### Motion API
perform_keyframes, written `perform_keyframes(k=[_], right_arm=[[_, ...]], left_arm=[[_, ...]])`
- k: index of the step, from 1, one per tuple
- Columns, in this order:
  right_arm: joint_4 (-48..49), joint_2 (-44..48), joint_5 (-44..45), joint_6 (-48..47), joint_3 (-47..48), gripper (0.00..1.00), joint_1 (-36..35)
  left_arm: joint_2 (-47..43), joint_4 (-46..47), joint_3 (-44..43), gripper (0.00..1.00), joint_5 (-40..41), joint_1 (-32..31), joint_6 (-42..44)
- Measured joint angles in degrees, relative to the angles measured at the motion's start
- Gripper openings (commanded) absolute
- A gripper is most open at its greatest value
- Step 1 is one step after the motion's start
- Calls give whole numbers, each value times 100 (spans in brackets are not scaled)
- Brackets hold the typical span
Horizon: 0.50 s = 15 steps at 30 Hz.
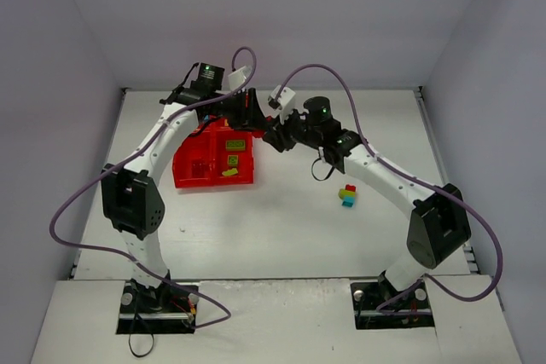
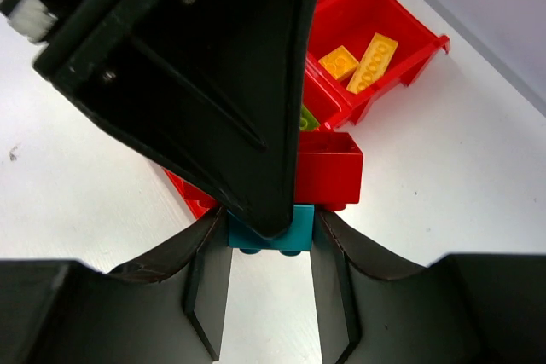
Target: Sort the legos into containers by color
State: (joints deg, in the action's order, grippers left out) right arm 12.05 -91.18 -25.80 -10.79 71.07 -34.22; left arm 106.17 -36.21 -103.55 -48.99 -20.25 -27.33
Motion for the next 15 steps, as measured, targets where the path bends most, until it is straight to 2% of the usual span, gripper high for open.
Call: perform_keyframes(k=[1,2,3,15], right_arm=[[-7,0,2,-2,0,2,0],[-44,0,17,-9,-2,2,0],[-55,2,9,-13,-2,2,4],[356,17,55,-2,-319,2,-94]], left_arm=[[0,-13,0,23,15,-15,28],[0,-26,-2,12,48,-24,120],[0,-33,-2,10,63,-24,138],[-76,-385,31,8,-24,284,332]])
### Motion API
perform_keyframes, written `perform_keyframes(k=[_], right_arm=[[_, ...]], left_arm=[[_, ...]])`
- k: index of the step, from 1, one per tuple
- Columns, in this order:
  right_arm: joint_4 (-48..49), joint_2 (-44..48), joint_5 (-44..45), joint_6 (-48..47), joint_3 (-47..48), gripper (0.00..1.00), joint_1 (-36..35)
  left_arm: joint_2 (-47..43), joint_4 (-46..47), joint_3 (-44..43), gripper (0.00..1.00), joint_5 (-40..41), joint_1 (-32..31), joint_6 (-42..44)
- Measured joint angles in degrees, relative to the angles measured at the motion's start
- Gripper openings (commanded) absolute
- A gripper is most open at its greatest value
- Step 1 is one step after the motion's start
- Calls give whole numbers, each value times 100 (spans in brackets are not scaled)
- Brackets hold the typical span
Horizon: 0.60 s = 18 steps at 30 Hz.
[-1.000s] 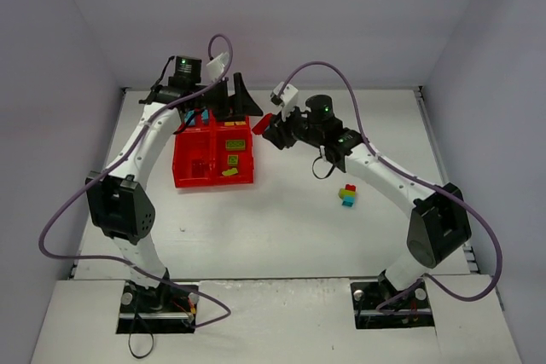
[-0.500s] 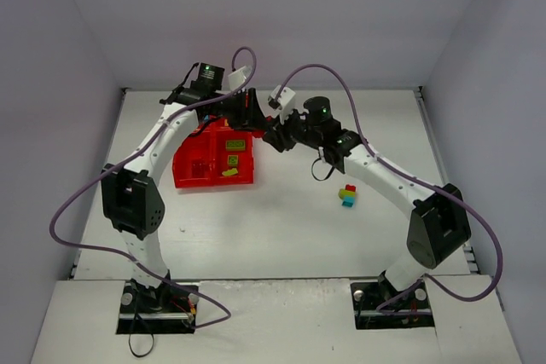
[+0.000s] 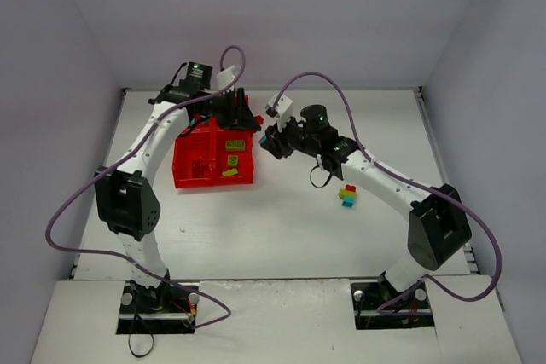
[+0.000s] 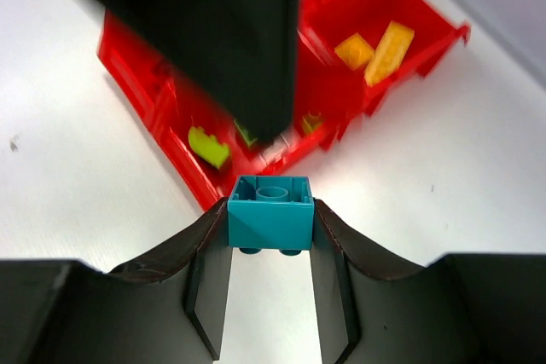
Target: Sort the legos into containers by color
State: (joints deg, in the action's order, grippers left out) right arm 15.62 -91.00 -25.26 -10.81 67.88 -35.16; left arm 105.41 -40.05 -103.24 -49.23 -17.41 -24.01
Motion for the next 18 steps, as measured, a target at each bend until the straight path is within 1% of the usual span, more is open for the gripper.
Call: perform_keyframes(k=[5,7,9,11,12,15,18], right_arm=[[-339,46,164,0,-275,2,28],[-437,46,212,0,-286,2,31],[-444,46,256,0,-286,2,31],[-455,46,293,0,-286,2,31],[-466,46,304,-2,-286,2,31],[-476,44,339,0,-286,2,31],[-476,37,341,0,-280,2,31]], left_arm=[[-341,-11,225,8,442,734,232],[-531,-55,452,9,787,1012,345],[-695,-74,695,10,1338,1204,466],[-839,-94,962,11,1897,1259,575],[-894,-72,1093,15,2179,1255,614],[-951,-20,1478,22,2874,1200,695],[-925,81,1884,23,3416,1167,732]])
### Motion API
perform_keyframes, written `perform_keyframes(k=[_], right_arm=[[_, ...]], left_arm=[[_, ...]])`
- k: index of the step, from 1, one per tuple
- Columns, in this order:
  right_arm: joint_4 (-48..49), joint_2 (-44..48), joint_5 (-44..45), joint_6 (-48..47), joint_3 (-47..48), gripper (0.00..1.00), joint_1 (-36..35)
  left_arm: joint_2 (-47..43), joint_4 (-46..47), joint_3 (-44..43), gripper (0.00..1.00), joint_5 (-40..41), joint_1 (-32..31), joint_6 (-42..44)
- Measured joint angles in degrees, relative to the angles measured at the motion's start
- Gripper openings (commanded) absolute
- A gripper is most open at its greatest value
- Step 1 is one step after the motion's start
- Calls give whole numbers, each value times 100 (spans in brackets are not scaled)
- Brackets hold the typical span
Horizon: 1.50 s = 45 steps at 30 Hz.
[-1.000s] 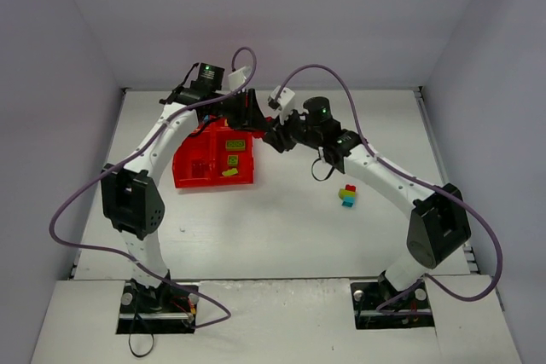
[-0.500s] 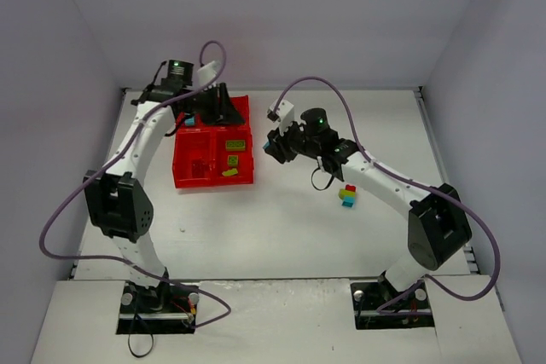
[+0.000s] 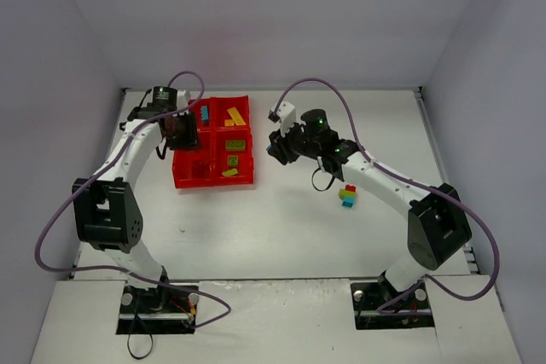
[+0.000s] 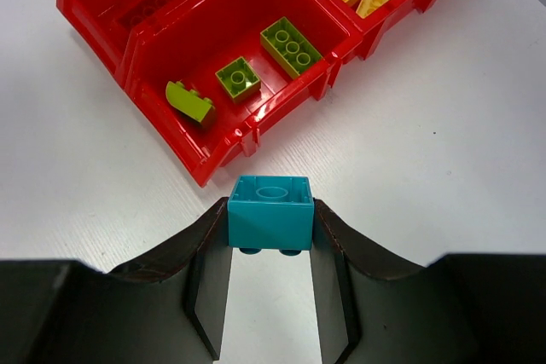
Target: Sort the legos into containers by color
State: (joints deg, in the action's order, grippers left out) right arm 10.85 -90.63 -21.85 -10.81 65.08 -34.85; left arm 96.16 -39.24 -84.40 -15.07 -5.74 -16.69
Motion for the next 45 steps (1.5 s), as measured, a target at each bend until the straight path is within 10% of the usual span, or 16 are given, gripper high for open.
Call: perform_keyframes(k=[4,9,15,30,45], right_arm=[[-17,-22,0,0,44,2,0],[-50,-24,-2,0,116,2,0],[-83,-31,-7,-7,208,2,0],[-92,-114,-118,-109,415,3,-13],[-96,-114,-118,-127,431,4,-50]], left_arm=[[188,74,170,56,452,0,0],[317,197,170,72,629,0,-55],[304,219,55,75,315,-4,-162],[-20,1886,-44,78,-3434,-455,-1692],[748,1668,-787,76,-4050,-1285,-1585]])
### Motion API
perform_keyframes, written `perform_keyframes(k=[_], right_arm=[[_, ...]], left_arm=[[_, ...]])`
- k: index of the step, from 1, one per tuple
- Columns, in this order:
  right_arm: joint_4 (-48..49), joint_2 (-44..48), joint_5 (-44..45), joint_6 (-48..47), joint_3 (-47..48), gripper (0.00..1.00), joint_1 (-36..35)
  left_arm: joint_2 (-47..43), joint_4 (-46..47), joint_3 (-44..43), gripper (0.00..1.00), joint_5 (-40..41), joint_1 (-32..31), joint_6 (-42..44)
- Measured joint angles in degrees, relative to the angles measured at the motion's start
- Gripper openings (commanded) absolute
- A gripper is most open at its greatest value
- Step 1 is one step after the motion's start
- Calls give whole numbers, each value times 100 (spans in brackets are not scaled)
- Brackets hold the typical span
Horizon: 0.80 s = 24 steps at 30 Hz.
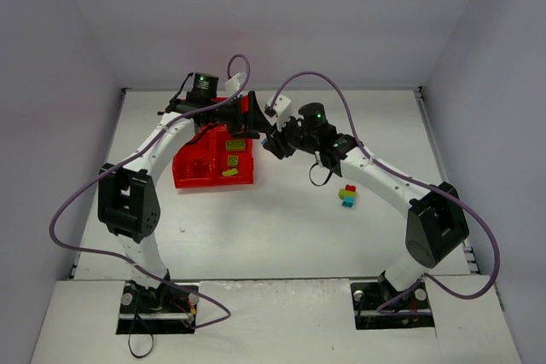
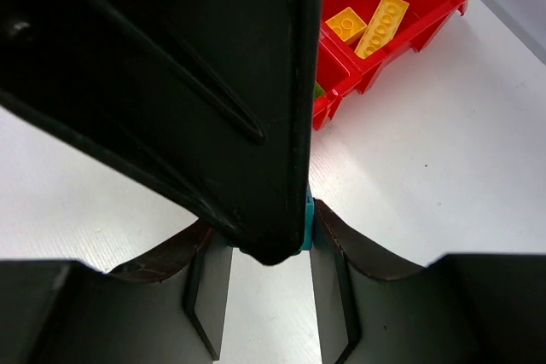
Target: Sort the legos into containers by color
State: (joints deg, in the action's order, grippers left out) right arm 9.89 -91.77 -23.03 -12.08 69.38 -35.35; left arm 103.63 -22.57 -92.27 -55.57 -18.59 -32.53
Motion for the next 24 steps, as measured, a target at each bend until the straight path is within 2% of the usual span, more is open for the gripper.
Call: perform_keyframes(k=[12,15,17,20,21,23,24], right_arm=[[-39,0,-2,-7,7,4,-37],[-81,0,-4,-7,7,4,-39],[-79,0,0,-9,7,6,-48],[-109,-7,4,-20,15,20,-44],[-98,-7,7,-17,17,36,-44],[-107,-7,17,0,17,56,-48],[-109,-7,33,33,17,61,-48]], left_arm=[[363,-612,-289,60,162,-184,426],[402,-634,-308,40,164,-210,455],[428,-647,-341,21,96,-214,463],[428,-675,-385,11,131,-240,511],[428,-678,-387,11,144,-240,514],[428,-684,-389,11,162,-236,525],[428,-686,-393,11,210,-232,540]])
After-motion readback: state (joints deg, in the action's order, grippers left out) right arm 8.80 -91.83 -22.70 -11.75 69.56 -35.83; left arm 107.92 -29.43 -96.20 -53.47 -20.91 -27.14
